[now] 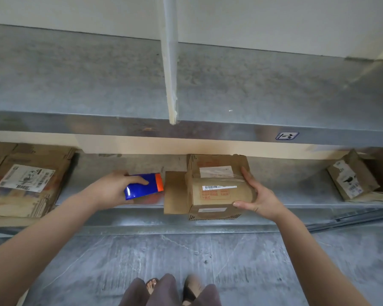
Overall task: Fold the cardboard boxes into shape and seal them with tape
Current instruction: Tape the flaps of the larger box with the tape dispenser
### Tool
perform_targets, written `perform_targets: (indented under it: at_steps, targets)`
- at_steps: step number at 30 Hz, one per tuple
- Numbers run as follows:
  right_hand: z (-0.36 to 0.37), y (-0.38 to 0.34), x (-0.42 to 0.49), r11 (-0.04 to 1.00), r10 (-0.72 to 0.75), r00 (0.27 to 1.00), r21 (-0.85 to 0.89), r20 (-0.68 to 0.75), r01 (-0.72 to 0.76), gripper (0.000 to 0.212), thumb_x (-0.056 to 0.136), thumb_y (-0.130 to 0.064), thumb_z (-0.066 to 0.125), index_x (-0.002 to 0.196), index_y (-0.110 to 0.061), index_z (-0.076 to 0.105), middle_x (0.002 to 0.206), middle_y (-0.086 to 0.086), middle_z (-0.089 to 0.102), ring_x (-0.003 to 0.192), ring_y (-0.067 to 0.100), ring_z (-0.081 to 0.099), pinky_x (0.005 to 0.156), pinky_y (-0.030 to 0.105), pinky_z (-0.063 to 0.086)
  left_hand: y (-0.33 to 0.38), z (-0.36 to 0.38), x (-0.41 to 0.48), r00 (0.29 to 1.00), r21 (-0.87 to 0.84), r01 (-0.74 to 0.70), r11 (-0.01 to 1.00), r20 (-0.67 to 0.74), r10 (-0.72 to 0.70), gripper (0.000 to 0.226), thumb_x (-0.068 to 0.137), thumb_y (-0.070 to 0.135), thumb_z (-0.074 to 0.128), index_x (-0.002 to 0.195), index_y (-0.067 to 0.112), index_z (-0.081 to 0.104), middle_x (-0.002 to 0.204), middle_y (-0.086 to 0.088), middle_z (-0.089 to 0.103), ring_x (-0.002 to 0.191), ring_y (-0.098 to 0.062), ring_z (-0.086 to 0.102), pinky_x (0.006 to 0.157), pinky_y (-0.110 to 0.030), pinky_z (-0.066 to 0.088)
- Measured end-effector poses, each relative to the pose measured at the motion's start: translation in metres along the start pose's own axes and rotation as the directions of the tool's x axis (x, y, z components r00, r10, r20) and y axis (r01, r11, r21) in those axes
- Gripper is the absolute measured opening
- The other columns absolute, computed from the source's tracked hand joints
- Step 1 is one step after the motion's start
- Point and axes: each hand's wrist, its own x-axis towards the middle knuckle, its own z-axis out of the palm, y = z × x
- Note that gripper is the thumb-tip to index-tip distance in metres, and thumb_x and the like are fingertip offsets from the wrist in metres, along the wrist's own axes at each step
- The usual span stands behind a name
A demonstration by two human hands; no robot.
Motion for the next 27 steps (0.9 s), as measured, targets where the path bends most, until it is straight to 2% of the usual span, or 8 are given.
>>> perform_targets:
  at_steps: [4,8,14,16,18,21,23,27]
  targets:
    - [0.002,0.000,0.002,1.000,0.004,1.000,0.010,0.025,-0.005,0.111,0.055,-0.054,0.083,0.146,-0.055,0.020,0.140,-0.026,0.037,0.130,0.001,0.038,0.107,0.014,0.026,-0.045,0.011,-0.009,0.992,-0.124,0.079,0.989,-0.088,-0.090,0.067,0.074,0.028,0.082,0.132,0.040,0.051,0.101,-0.006,0.052,0.095,-0.027,0.052,0.080,-0.028,0.037]
    - [0.001,0.001,0.002,1.000,0.017,1.000,0.012,0.022,-0.018,0.110,0.056,-0.053,0.084,0.145,-0.057,0.020,0.138,-0.026,0.037,0.130,0.001,0.038,0.107,0.015,0.027,-0.070,0.008,-0.001,0.990,-0.122,0.121,0.985,-0.051,-0.128,0.074,0.079,0.031,0.078,0.140,0.042,0.037,0.122,-0.009,0.043,0.116,-0.030,0.039,0.096,-0.035,0.034]
    - [0.001,-0.002,0.003,1.000,0.025,0.999,-0.019,0.024,-0.025,0.112,0.056,-0.056,0.081,0.147,-0.055,0.015,0.143,-0.025,0.034,0.132,-0.002,0.034,0.104,0.005,0.022,-0.074,0.010,0.005,0.993,0.177,0.103,0.979,-0.081,-0.090,0.076,0.080,0.048,0.072,0.145,0.040,0.033,0.151,-0.010,0.031,0.135,-0.036,0.026,0.112,-0.051,0.025]
    - [0.002,-0.003,0.001,0.999,0.012,1.000,-0.031,0.025,-0.011,0.113,0.057,-0.061,0.080,0.146,-0.056,0.012,0.150,-0.023,0.027,0.138,-0.002,0.028,0.109,0.008,0.019,-0.068,0.009,0.004,0.994,0.288,0.059,0.956,-0.103,-0.031,0.083,0.074,0.064,0.068,0.145,0.034,0.038,0.153,-0.012,0.032,0.139,-0.040,0.024,0.116,-0.056,0.011]
    - [0.002,-0.001,0.000,0.998,-0.005,0.999,-0.062,0.035,0.008,0.115,0.056,-0.073,0.076,0.145,-0.060,0.006,0.158,-0.018,0.019,0.144,0.003,0.022,0.119,0.025,0.020,-0.040,0.004,0.004,0.988,0.328,-0.003,0.945,-0.142,0.053,0.084,0.078,0.082,0.039,0.145,0.031,0.039,0.152,-0.007,0.036,0.142,-0.037,0.025,0.117,-0.047,-0.004]
    - [0.003,0.001,0.000,0.991,-0.033,0.999,-0.132,0.028,0.036,0.117,0.055,-0.082,0.069,0.146,-0.060,-0.001,0.162,-0.011,0.015,0.147,0.008,0.018,0.121,0.037,0.022,0.033,0.004,0.010,0.965,0.250,-0.100,0.963,-0.210,0.155,0.080,0.083,0.081,0.011,0.150,0.038,0.021,0.157,0.008,0.021,0.148,-0.022,0.012,0.120,-0.039,-0.007]
    - [0.003,0.002,-0.001,0.985,-0.039,0.999,-0.168,0.003,0.039,0.117,0.052,-0.086,0.065,0.146,-0.059,0.000,0.163,-0.006,0.009,0.149,0.010,0.013,0.121,0.038,0.021,0.084,0.015,0.017,0.958,0.192,-0.142,0.971,-0.220,0.183,0.079,0.085,0.078,0.008,0.152,0.036,0.010,0.159,0.008,0.013,0.148,-0.018,0.008,0.120,-0.039,-0.005]
    - [0.001,0.003,-0.005,0.965,-0.040,0.998,-0.259,-0.056,0.024,0.117,0.049,-0.090,0.059,0.147,-0.056,0.005,0.164,-0.006,0.003,0.148,0.018,0.019,0.116,0.041,0.030,0.146,0.047,0.034,0.968,0.031,-0.081,0.996,-0.234,0.086,0.085,0.088,0.074,0.020,0.154,0.021,0.010,0.160,-0.001,0.015,0.147,-0.017,0.013,0.117,-0.029,0.001]
